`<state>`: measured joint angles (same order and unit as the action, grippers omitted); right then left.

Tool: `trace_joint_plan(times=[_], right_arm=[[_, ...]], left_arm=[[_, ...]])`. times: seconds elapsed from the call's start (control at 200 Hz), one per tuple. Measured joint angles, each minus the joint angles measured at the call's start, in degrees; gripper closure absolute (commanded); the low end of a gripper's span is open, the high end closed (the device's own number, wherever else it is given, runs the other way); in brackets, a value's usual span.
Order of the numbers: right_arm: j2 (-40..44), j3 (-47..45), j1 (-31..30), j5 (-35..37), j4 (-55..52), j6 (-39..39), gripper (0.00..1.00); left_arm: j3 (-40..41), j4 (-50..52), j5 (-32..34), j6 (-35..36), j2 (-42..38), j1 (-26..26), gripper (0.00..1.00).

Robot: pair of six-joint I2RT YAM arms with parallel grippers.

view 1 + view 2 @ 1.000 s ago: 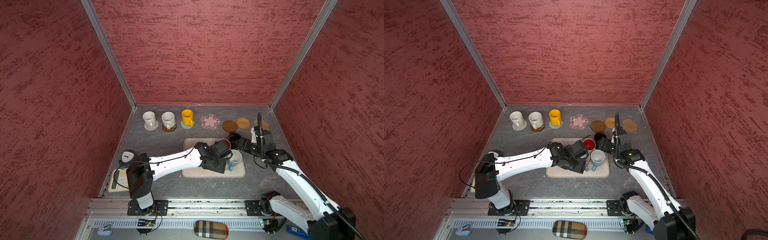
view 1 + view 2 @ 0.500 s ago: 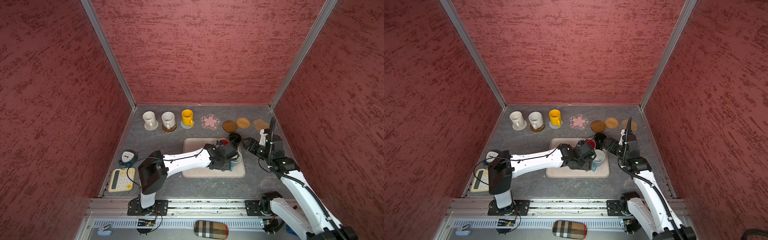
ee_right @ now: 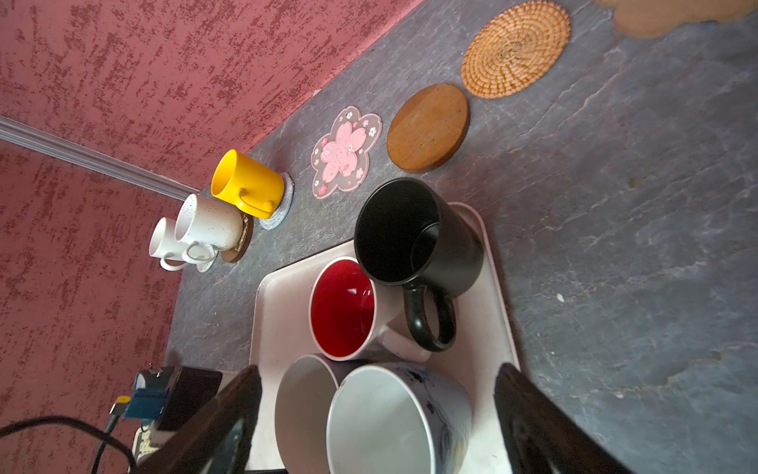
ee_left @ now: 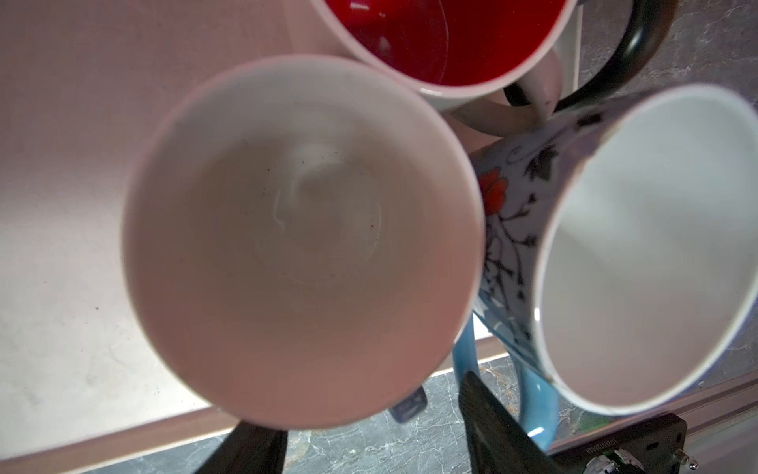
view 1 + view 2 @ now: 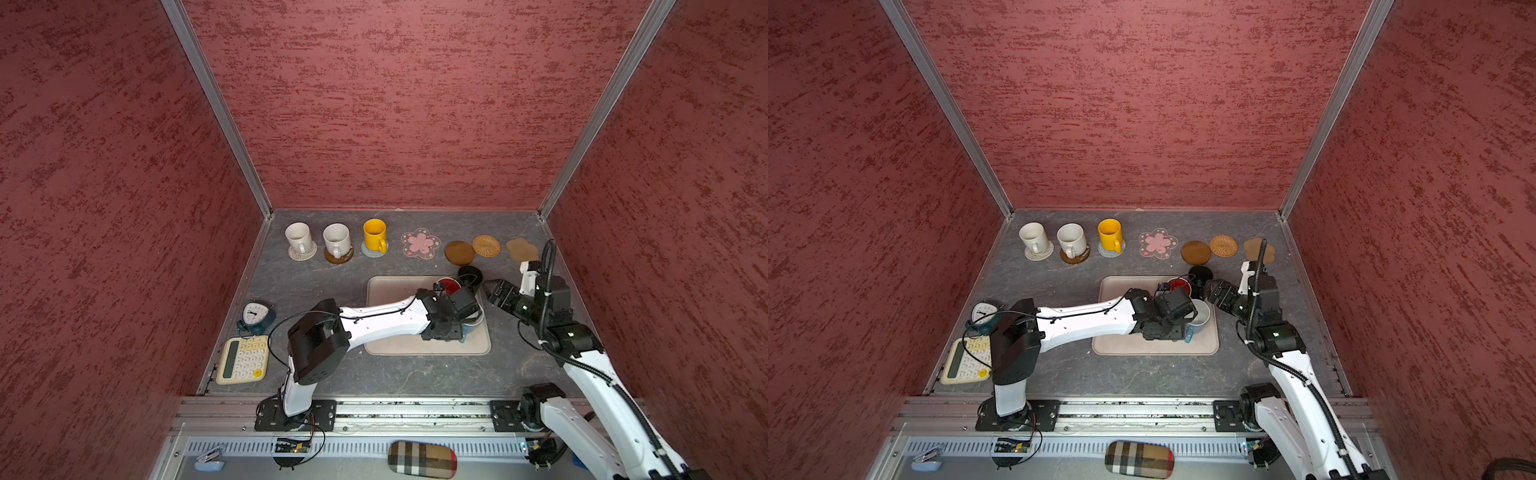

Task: Place cups on coasters
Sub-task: Pick up the cup from the tray.

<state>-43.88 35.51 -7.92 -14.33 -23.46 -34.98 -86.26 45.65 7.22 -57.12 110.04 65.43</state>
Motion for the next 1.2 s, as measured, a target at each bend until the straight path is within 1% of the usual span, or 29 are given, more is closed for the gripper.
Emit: trace_joint_plan(times=[0.13, 0.451, 0.631, 0.711, 0.797, 0.887, 1.062, 1.202], right_arm=[[0.37, -0.13, 0.0, -0.7, 0.33, 0.0, 0.11], [0.0, -0.55, 0.0, -1.84, 1.36, 0.07, 0.12], [0.02, -0.55, 0.0, -1.81, 1.36, 0.33, 0.12], [0.07, -0.55, 0.0, -1.81, 1.36, 0.48, 0.12], [0.07, -0.55, 0.0, -1.81, 1.33, 0.5, 0.13], [0.07, -0.55, 0.0, -1.81, 1.36, 0.5, 0.13], [-0.02, -0.55, 0.0, -2.16, 1.38, 0.5, 0.13], [-0.11, -0.55, 0.0, -2.23, 1.38, 0.48, 0.13]], left_arm=[[1.44, -0.2, 0.22, -0.11, 0.0, -0.94, 0.41], [6.4, -0.55, 0.37, -0.02, -1.88, -2.95, 0.49], [6.99, -0.35, 0.33, 0.44, -2.58, -3.8, 0.53], [6.99, -0.42, 0.2, 0.87, -2.58, -4.09, 0.57], [6.99, -0.68, -0.07, 1.44, -2.58, -4.31, 0.64], [7.28, -1.29, -0.79, 1.7, -2.58, -4.63, 0.69], [7.74, -2.14, -1.2, 2.84, -2.58, -5.01, 0.8], [7.85, -2.75, -1.25, 2.97, -2.58, -5.27, 0.84]])
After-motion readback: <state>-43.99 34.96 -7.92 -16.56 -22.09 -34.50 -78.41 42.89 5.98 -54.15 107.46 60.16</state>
